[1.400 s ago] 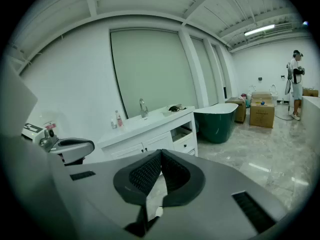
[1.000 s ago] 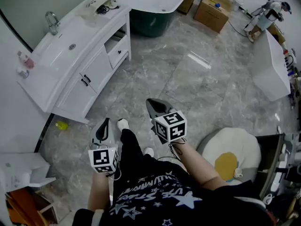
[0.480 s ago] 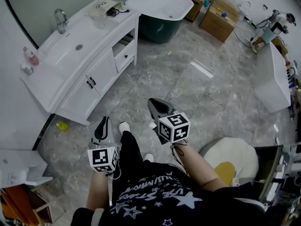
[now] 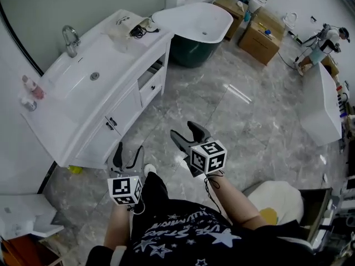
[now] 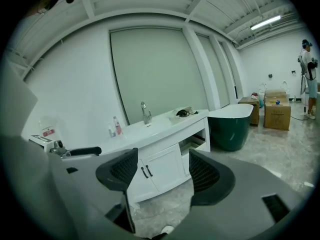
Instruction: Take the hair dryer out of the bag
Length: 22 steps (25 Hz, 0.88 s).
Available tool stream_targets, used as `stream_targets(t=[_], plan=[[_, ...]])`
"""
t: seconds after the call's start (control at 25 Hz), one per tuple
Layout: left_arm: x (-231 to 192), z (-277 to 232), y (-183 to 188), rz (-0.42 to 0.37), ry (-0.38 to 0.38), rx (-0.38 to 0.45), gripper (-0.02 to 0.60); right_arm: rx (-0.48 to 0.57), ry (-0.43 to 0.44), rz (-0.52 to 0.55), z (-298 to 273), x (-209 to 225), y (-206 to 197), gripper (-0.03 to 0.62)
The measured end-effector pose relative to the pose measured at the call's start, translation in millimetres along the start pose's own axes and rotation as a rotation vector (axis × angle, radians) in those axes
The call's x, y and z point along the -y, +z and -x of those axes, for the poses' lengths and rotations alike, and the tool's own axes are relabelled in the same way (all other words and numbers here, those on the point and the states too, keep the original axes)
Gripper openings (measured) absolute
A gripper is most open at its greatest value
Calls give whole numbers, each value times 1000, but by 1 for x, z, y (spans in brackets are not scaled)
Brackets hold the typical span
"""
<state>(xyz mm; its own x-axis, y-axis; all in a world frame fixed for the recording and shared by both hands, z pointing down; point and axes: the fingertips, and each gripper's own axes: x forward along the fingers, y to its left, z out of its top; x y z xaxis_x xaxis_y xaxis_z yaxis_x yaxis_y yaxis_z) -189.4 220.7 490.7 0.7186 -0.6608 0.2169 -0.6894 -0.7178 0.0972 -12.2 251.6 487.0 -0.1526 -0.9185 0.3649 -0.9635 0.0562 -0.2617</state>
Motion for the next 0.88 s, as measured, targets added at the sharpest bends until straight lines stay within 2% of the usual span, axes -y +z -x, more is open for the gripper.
stream_targets(t=[0.12,0.28,0.48,0.88], plan=[[-37,-40,14,2,0,1,301,4,-28,-13,-47,13,27,318],[-86,-81,40,11,11,12,301,4,-23,-4,-99,15,63,319],[-137,-116,56,36,17,16,301,-19,-40,4,-147,16,84,319],[-174,-159,56,55,-15,-8,301,-12,-60,24,-205,29,118,318]])
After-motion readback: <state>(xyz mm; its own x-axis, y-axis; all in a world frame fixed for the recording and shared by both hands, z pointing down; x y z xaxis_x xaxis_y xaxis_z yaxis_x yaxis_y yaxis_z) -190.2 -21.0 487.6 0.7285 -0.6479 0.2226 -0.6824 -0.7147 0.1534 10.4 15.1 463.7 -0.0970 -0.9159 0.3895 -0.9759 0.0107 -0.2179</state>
